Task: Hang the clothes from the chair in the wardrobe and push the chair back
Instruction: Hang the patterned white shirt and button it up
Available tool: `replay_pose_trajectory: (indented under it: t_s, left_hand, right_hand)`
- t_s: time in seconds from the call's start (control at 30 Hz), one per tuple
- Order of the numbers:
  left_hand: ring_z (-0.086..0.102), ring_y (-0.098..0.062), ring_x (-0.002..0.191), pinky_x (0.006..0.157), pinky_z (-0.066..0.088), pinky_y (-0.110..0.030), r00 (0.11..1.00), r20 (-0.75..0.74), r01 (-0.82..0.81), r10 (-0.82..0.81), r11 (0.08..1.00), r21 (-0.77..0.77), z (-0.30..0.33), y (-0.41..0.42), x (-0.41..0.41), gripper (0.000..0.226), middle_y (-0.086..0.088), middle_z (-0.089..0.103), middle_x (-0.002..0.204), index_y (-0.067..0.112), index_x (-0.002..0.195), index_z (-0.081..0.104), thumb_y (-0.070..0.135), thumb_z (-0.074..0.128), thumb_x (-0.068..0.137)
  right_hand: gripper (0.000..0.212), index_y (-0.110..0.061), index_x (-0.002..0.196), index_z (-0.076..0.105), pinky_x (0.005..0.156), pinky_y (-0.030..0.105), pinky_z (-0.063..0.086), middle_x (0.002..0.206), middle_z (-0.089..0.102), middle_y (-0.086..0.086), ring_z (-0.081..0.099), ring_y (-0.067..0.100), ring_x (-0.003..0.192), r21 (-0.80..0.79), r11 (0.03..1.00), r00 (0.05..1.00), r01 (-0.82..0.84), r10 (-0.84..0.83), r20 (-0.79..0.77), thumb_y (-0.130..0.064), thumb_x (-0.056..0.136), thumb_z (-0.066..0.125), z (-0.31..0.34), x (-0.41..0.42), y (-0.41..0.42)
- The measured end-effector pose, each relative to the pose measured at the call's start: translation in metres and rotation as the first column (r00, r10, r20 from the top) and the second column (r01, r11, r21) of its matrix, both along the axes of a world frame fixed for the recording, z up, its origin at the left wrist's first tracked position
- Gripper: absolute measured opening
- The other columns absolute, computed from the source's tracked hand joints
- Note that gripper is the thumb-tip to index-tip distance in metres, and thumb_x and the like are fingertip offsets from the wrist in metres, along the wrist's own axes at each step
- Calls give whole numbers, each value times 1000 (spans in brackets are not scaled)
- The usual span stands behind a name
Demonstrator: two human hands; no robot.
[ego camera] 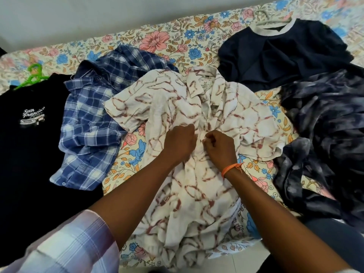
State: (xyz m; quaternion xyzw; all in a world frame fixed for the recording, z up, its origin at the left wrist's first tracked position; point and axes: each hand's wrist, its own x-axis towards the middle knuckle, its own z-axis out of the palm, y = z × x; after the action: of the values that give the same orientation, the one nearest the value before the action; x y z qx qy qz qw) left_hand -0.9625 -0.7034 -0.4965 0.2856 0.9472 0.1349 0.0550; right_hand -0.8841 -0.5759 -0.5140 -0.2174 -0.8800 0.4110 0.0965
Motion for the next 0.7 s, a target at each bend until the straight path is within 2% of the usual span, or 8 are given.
replay_pose_trajectory:
  t_s: [0.1, 0.23, 0.33, 0.43, 0.5, 0.57, 0.63, 0.7]
  left_hand:
    - [60, -27, 88, 64, 32, -31, 999, 28, -27, 28, 998, -52, -6, 1, -6, 31, -8, 64, 93, 11, 92, 63, 40, 53, 96]
    - [61, -26, 85, 62, 32, -31, 997, -25, -71, 70, 997, -44, -10, 10, -4, 28, -7, 64, 90, 13, 93, 61, 40, 54, 95]
    - [60, -29, 85, 59, 33, -32, 998, -34, -58, 58, 998, -12, -9, 18, -2, 17, -8, 62, 95, 13, 99, 57, 28, 58, 91]
    - [57, -29, 86, 57, 31, -34, 999, -12, 37, -38, 999, -20, -6, 22, 0, 18, -8, 57, 101, 11, 102, 58, 14, 59, 85]
    - [57, -28, 87, 58, 31, -33, 999, -16, 47, -48, 996, -76, -5, 20, -1, 12, -8, 58, 98, 11, 95, 62, 11, 58, 84]
    - [59, -27, 83, 58, 29, -32, 1000, -2, 29, -29, 996, -85, -4, 18, -5, 4, -7, 59, 88, 12, 79, 60, 11, 58, 82]
    - [61, -27, 79, 56, 31, -31, 999, 48, 10, -8, 999, -31, -4, 19, -11, 15, -7, 61, 80, 11, 69, 56, 15, 58, 83]
    - [63, -25, 81, 61, 45, -34, 993, 109, -37, 34, 999, 20, -6, 21, -17, 21, -6, 67, 84, 8, 78, 69, 24, 58, 88]
  right_hand:
    - [22, -5, 83, 66, 71, 40, 51, 74, 67, 8, 63, 26, 76, -16, 998, 997, 68, -67, 47, -24, 81, 77, -1, -6, -1]
    - [37, -11, 75, 61, 60, 34, 43, 72, 64, 7, 61, 27, 74, 82, 993, 987, 84, -94, 133, -45, 86, 70, -2, -17, 1]
    - [34, -9, 75, 61, 64, 36, 48, 77, 66, 12, 63, 32, 78, 100, 994, 984, 45, -62, 167, -41, 82, 71, 1, -24, 2]
    - [31, -13, 76, 56, 61, 33, 44, 81, 66, 12, 62, 32, 77, 101, 995, 974, -1, -22, 227, -40, 77, 71, 3, -27, 3]
    - [36, -11, 87, 61, 63, 33, 47, 89, 67, 12, 64, 31, 82, 135, 988, 961, -73, 33, 276, -44, 74, 71, 3, -27, 2]
    - [41, -11, 96, 64, 65, 33, 50, 94, 67, 11, 65, 32, 85, 192, 968, 940, -162, 92, 328, -45, 74, 70, 2, -27, -1]
    - [26, -10, 89, 61, 62, 32, 45, 92, 66, 14, 64, 35, 85, 229, 952, 935, -201, 118, 334, -32, 78, 69, 3, -26, -1]
    - [10, -6, 77, 63, 61, 32, 44, 84, 66, 16, 63, 35, 81, 169, 979, 956, -116, 64, 285, -15, 76, 66, 1, -25, 4]
